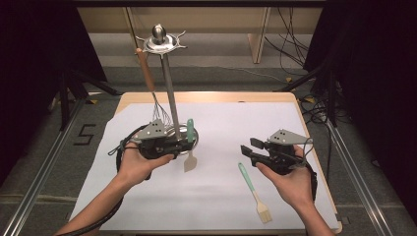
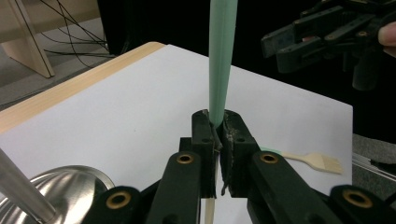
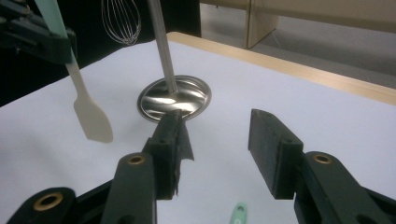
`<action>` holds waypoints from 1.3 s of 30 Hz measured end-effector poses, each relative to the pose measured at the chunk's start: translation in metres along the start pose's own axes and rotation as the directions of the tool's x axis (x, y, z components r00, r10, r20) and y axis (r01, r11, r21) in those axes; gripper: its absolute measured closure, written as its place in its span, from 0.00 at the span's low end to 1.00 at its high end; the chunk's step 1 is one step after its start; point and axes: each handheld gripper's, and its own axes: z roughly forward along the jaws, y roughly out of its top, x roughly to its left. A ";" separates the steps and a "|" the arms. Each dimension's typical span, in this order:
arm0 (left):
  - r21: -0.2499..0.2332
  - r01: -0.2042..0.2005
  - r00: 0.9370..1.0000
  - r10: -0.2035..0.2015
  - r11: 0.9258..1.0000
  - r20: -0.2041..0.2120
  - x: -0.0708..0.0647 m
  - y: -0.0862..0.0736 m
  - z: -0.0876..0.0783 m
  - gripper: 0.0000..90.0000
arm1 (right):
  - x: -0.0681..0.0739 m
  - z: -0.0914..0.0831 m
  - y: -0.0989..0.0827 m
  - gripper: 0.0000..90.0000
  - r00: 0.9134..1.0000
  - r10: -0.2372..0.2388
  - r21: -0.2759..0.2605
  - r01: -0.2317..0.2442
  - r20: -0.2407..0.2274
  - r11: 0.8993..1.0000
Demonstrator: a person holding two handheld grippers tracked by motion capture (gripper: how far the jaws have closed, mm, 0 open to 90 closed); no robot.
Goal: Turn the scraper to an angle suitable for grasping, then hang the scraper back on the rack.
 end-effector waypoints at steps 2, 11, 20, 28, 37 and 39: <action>-0.003 -0.005 1.000 0.005 1.000 -0.003 0.001 0.003 0.000 0.94 | 0.001 -0.001 0.000 0.61 1.000 -0.008 0.001 0.008 -0.003 1.000; -0.023 -0.034 0.999 0.034 0.999 -0.019 0.007 0.016 -0.007 0.94 | 0.003 -0.004 0.002 0.59 1.000 -0.001 -0.017 0.001 0.003 1.000; -0.029 -0.024 0.998 0.022 0.999 -0.060 0.019 0.022 -0.014 0.94 | 0.005 0.006 -0.007 0.61 0.999 -0.033 0.020 0.033 0.008 0.999; -0.054 -0.012 0.995 0.006 0.998 -0.096 0.026 0.038 -0.025 0.94 | 0.008 0.003 -0.010 0.63 1.000 -0.022 0.026 0.022 0.018 0.999; -0.065 -0.073 0.991 0.065 0.995 -0.116 0.035 0.055 -0.031 0.94 | 0.011 0.003 -0.009 0.63 1.000 -0.029 0.028 0.029 0.007 0.999; -0.065 -0.059 0.993 0.051 0.996 -0.110 0.035 0.057 -0.032 0.94 | 0.014 0.002 -0.010 0.63 1.000 0.010 0.042 -0.010 0.012 0.999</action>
